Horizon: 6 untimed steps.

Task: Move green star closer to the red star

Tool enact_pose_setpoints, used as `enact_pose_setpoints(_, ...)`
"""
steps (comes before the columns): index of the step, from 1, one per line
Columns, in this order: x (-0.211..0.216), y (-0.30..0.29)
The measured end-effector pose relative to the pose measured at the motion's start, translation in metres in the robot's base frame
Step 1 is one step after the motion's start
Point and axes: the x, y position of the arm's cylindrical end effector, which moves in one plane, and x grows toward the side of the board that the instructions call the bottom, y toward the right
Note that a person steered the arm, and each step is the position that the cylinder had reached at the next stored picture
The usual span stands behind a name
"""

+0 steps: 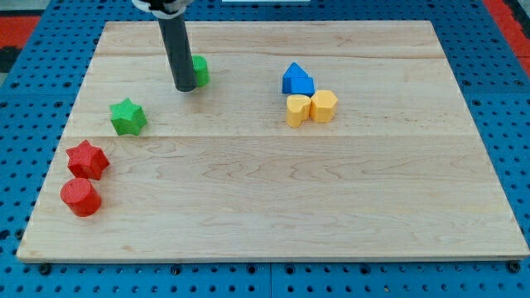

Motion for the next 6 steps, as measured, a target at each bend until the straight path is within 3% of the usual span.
enact_pose_setpoints(2,-0.003,-0.061)
enact_pose_setpoints(4,0.045,-0.061)
enact_pose_setpoints(6,0.059,-0.073)
